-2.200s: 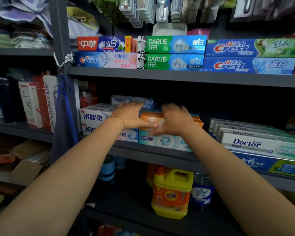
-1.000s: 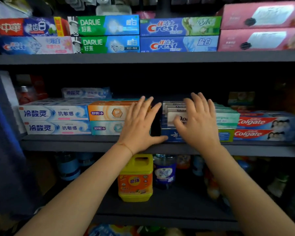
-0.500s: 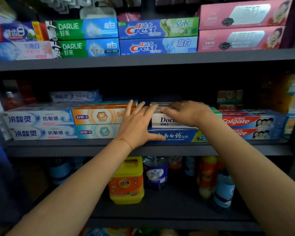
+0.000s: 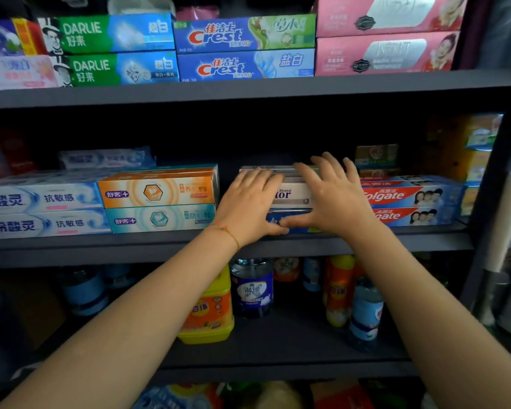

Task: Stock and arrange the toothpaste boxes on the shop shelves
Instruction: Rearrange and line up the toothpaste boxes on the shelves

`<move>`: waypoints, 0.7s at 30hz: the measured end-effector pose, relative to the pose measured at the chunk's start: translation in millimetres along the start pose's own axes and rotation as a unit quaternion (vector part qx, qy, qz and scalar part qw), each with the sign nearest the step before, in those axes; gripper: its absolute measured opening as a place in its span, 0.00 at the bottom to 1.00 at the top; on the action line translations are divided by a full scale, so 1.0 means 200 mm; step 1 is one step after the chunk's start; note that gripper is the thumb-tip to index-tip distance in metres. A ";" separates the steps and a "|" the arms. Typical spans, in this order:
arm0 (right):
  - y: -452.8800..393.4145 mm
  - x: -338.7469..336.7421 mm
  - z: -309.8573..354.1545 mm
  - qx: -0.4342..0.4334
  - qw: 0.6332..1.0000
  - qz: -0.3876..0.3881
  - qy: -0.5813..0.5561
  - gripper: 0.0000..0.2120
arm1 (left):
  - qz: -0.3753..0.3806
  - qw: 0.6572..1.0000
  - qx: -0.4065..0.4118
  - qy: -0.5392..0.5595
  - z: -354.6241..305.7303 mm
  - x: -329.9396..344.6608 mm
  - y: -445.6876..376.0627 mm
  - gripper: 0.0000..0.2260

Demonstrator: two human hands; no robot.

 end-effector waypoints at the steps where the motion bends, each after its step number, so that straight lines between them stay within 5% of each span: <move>1: 0.00 -0.01 -0.03 0.004 1.000 0.024 0.014 0.55 | 0.005 1.000 -0.001 -0.001 0.00 0.00 -0.02 0.47; 8: -0.08 -0.07 -0.07 0.020 0.987 0.156 0.030 0.57 | 0.056 0.998 -0.021 0.006 0.03 0.01 -0.09 0.54; 21: -0.13 -0.09 0.00 0.007 0.980 0.199 0.006 0.56 | 0.039 0.998 -0.051 -0.015 0.08 0.03 -0.09 0.52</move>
Point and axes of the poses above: each hand's wrist, its own y-axis away from the middle knuckle, its own x-axis out of the palm, z = x × y, the point moved 3 cm from there along -y, towards the middle knuckle, and after that the axes turned 8 degrees about z, right-handed, at the moved point
